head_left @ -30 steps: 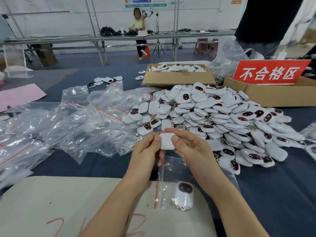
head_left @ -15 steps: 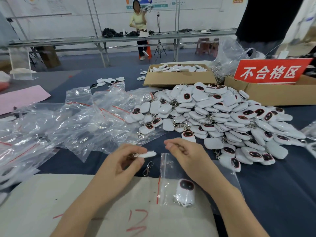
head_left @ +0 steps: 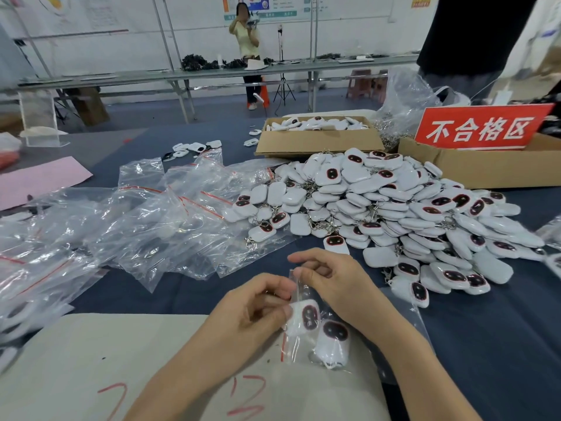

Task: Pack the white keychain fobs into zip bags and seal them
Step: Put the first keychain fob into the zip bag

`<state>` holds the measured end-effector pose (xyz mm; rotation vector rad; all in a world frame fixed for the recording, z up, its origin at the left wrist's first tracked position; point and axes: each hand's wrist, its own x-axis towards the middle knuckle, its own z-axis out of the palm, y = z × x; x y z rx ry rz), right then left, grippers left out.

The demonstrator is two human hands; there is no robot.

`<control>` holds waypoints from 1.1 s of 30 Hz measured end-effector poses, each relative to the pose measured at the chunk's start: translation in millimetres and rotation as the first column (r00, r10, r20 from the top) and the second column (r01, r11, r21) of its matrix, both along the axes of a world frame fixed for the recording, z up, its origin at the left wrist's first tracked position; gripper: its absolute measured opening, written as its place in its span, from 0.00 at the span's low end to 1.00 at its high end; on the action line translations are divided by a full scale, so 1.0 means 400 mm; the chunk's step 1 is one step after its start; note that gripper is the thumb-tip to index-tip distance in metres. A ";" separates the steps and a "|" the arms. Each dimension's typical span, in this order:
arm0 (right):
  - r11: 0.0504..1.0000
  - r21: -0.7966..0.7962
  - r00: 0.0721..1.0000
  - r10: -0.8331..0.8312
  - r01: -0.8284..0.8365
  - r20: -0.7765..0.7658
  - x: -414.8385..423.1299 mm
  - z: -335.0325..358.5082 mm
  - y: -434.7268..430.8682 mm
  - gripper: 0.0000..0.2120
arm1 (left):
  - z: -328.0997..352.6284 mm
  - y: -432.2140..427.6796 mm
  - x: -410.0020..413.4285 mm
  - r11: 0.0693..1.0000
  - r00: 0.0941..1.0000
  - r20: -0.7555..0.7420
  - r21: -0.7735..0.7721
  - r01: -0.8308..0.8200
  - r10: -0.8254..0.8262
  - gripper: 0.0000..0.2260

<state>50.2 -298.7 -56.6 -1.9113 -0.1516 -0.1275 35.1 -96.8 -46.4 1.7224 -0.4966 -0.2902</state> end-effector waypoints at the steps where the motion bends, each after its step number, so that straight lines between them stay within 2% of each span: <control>1: 1.000 0.008 1.000 -0.002 0.002 0.006 0.000 0.001 0.000 0.10 | -0.003 -0.011 0.000 0.999 0.999 -0.012 -0.017 -0.042 0.042 0.15; 3: 1.000 0.017 1.000 -0.010 0.010 0.021 0.000 0.005 0.001 0.10 | -0.008 -0.036 -0.004 0.988 0.988 -0.015 -0.029 -0.151 0.151 0.17; 5: 1.000 0.018 0.999 -0.014 0.013 0.029 -0.002 0.008 0.002 0.10 | -0.008 -0.056 -0.016 0.981 0.981 0.015 -0.006 -0.193 0.193 0.17; 10: 0.999 0.023 0.999 -0.030 0.030 0.025 -0.004 0.012 0.000 0.11 | -0.002 -0.063 -0.044 0.997 0.998 0.051 0.058 -0.046 0.043 0.18; 16: 0.999 -0.021 1.000 0.030 -0.030 0.000 -0.006 0.021 -0.006 0.15 | -0.003 -0.046 -0.038 0.999 0.998 0.063 0.045 -0.013 0.010 0.13; 19: 0.998 -0.053 0.999 0.042 -0.042 -0.002 -0.007 0.026 -0.012 0.11 | -0.008 -0.045 -0.029 0.992 0.984 0.130 0.006 -0.125 0.123 0.11; 22: 0.988 -0.070 0.988 -0.135 0.140 0.072 -0.004 0.030 -0.025 0.09 | -0.011 -0.035 -0.007 0.957 0.938 0.192 -0.047 -0.285 0.289 0.09; 24: 0.932 -0.077 0.930 -0.343 0.354 0.131 -0.004 0.027 -0.040 0.09 | -0.007 -0.029 0.013 0.943 0.921 0.207 -0.029 -0.332 0.330 0.09; 26: 0.857 -0.156 0.870 -0.474 0.491 0.134 -0.002 0.020 -0.051 0.11 | 0.002 -0.034 0.031 0.941 0.922 0.199 -0.002 -0.337 0.331 0.11; 31: 0.708 -0.483 0.840 -0.529 0.515 0.120 0.010 0.016 -0.035 0.18 | 0.017 -0.092 0.085 0.951 0.943 0.141 0.021 -0.308 0.302 0.10; 33: 0.675 -0.540 0.838 -0.534 0.503 0.113 0.013 0.018 -0.033 0.18 | 0.019 -0.119 0.107 0.951 0.944 0.131 0.021 -0.309 0.304 0.10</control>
